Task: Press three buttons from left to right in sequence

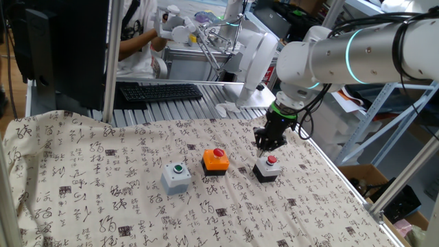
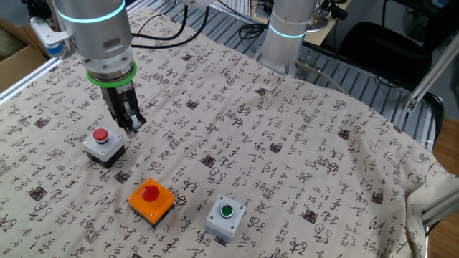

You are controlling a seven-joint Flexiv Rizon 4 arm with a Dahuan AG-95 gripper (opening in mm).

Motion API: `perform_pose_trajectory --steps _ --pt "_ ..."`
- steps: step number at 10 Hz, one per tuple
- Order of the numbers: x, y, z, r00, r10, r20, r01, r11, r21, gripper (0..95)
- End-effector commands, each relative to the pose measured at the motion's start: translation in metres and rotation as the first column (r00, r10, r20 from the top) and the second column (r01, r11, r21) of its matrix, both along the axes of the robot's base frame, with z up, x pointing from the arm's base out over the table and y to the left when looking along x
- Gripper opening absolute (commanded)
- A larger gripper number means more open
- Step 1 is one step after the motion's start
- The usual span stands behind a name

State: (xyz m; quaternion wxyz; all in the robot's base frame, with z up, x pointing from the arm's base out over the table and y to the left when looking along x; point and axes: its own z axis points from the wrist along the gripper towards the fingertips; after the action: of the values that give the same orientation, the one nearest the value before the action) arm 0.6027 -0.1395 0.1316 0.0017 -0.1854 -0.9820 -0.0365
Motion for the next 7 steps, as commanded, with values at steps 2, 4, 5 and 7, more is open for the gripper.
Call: perform_pose_trajectory --steps 2,4,5,7 --pt "0.0009 -0.0002 -0.0002 1.0 -0.005 -0.004 0.005 1.0 -0.015 0.0" --pt "0.0012 -0.0002 -0.0001 1.0 -0.012 -0.008 0.012 1.0 -0.024 0.0" --pt "0.0021 -0.0005 -0.0005 1.0 -0.012 -0.008 0.012 0.999 -0.033 0.0" --pt "0.0049 -0.0026 -0.0006 1.0 -0.016 -0.005 0.015 0.999 -0.033 0.0"
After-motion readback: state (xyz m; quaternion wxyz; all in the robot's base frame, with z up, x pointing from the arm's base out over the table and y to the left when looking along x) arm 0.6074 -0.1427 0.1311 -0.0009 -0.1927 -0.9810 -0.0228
